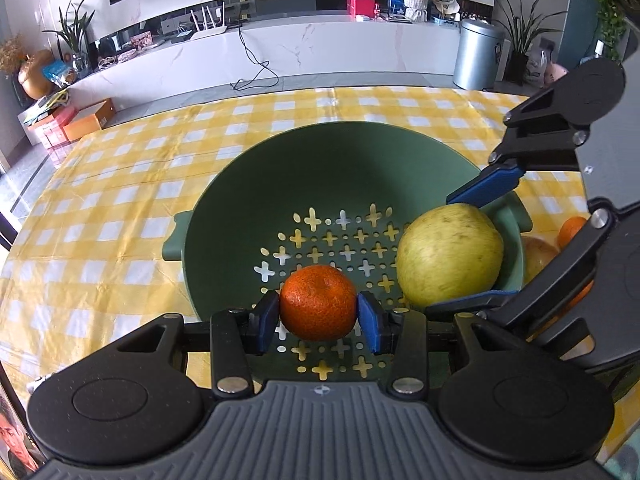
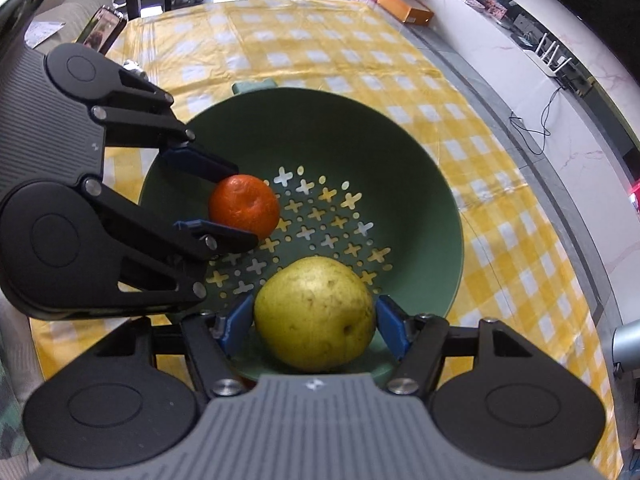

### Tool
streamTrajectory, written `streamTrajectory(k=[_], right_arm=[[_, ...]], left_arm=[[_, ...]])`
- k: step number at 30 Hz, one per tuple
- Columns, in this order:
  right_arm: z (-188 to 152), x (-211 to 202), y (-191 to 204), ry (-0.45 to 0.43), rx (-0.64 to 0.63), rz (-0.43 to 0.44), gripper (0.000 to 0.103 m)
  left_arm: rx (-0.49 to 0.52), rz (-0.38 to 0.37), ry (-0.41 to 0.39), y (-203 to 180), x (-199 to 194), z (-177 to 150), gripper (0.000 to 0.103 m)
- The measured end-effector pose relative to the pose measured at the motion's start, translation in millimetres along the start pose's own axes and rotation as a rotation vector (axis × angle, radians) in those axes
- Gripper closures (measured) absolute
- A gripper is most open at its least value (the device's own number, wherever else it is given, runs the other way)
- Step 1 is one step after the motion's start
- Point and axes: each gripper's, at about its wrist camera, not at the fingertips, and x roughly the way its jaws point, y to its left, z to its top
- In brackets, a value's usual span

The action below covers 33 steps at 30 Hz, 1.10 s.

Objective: Organize fruits
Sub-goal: 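Carry the pear in the right tool and orange in the left tool over the green colander, then open the right tool to drop the pear while the left tool releases the orange into the colander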

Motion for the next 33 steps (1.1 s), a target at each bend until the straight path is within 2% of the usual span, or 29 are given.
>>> streamTrajectory(k=[9,16,18,20,22,26,33], right_arm=[[6,17,5,0.058,0.017,0.053,0.039],[10,15,7,0.069,0.041,0.005,0.037],[9,11,7,0.066,0.049,-0.017,0.03],[8,7,7,0.063,0.054,-0.03,0.03],[7,2,10,0.048,0.054,-0.036,0.029],[2,-9,13,0.006,0.058,-0.064,0.019],[-14,-37,13,-0.075,0.125,-0.129,0.018]], left_arm=[[0.024,0.018,0.005,-3,1,-1,0.052],[0.004,0.006,-0.02,-1,-3,0,0.049],[0.004,0.009,-0.029,-2,-4,0,0.045],[0.007,0.009,-0.037,-2,-6,0,0.043],[0.007,0.009,-0.043,-3,-7,0,0.042],[-0.002,0.004,-0.057,-3,-9,1,0.041],[-0.008,-0.013,-0.123,-3,-23,1,0.04]])
